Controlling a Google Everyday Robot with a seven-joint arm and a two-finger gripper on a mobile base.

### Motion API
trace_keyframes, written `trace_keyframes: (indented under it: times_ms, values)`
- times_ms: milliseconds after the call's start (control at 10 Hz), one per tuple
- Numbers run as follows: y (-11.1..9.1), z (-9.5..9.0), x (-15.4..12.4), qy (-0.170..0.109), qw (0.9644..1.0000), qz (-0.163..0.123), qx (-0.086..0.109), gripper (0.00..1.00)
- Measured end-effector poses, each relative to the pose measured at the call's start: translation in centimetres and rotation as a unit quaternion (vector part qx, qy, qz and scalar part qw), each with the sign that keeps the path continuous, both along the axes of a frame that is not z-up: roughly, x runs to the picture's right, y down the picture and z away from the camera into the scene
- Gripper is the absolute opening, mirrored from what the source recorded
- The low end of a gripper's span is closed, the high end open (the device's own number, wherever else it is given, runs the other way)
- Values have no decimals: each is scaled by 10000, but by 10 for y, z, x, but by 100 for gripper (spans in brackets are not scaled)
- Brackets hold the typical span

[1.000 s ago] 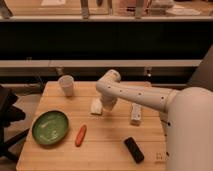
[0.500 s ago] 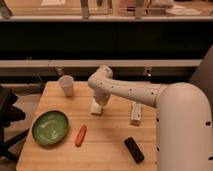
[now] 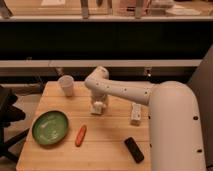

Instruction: Wipe the white sponge on the table

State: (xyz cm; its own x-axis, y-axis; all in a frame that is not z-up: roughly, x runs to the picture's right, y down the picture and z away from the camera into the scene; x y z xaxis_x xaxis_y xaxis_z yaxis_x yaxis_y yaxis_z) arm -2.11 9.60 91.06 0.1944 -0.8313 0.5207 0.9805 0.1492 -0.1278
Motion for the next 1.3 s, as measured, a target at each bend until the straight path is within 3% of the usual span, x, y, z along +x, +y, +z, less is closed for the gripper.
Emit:
trace_keyframes:
  times_ms: [400, 600, 1300]
  values:
    - [24, 30, 3, 72, 9996, -110, -257, 77]
    - [29, 33, 7, 71, 9994, -57, -324, 74]
    - [23, 21, 2, 48, 9994, -87, -331, 9]
